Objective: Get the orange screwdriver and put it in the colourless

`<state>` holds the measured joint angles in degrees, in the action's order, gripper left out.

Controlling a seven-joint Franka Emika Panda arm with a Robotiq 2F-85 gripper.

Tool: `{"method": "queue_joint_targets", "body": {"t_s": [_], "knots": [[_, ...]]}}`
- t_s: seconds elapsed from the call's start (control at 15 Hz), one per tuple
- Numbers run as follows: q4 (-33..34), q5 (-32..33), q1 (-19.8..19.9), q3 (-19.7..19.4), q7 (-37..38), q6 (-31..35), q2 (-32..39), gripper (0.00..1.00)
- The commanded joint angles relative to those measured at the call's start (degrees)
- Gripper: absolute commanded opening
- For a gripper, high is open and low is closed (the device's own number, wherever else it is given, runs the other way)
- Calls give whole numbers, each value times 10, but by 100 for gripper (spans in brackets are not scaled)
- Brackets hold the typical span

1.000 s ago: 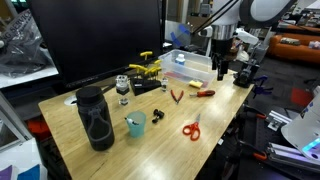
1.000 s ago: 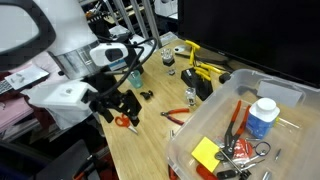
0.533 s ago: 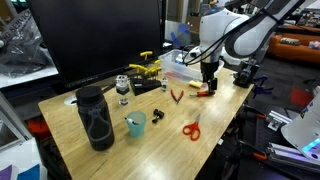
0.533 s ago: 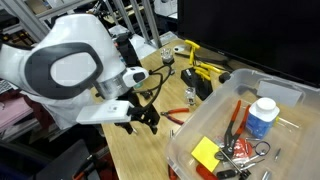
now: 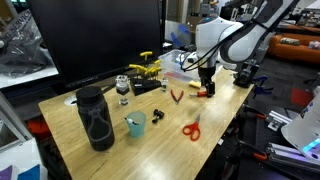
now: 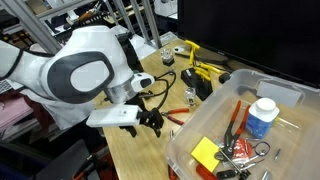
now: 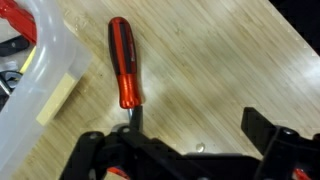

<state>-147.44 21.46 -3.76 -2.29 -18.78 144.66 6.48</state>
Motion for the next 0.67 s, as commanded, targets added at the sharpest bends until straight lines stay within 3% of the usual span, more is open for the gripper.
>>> {"method": "queue_joint_targets", "body": {"t_s": [0.0, 0.6], "knots": [[7, 11, 13, 7, 10, 4, 13, 100], [49, 31, 34, -9, 2, 90, 101, 100]]}}
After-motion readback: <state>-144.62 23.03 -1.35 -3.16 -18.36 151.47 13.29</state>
